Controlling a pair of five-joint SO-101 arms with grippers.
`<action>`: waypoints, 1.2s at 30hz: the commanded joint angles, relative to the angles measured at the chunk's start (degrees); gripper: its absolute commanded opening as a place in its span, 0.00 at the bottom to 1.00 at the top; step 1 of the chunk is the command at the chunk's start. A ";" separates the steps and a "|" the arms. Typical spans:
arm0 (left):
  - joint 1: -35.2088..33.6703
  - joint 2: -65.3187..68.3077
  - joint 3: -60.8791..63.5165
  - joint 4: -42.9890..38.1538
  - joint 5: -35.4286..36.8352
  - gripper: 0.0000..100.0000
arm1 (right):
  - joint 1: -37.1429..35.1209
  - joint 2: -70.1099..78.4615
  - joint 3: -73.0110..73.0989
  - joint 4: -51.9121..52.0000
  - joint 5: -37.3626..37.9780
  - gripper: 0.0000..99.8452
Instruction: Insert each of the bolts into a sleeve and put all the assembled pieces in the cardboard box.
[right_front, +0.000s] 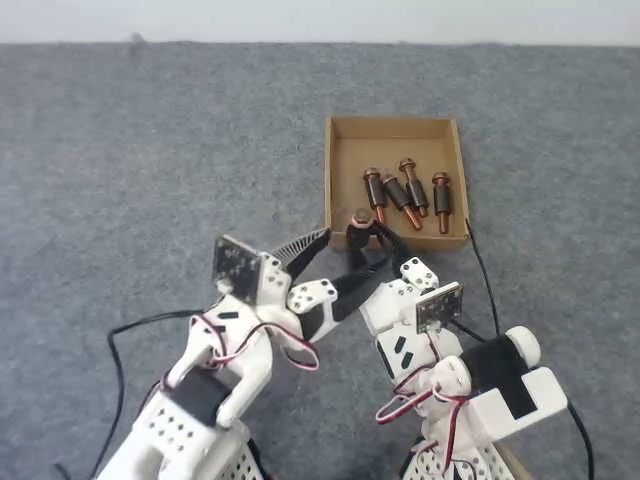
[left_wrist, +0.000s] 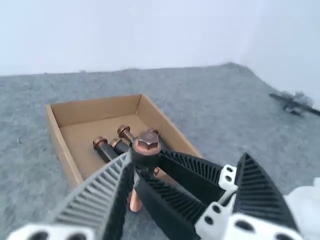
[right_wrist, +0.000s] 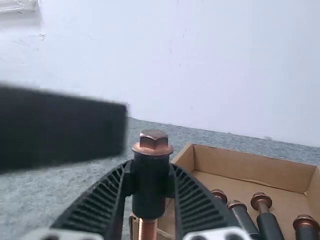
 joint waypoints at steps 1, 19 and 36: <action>-1.32 -10.55 -0.84 5.80 0.00 0.31 | 0.84 -1.01 1.23 -1.19 -0.26 0.01; -29.45 -20.13 0.22 22.95 0.00 0.31 | 3.03 -1.01 1.23 -1.10 -0.26 0.01; -38.07 -20.04 8.40 25.76 -0.35 0.08 | 3.03 -1.10 0.18 4.88 -0.26 0.01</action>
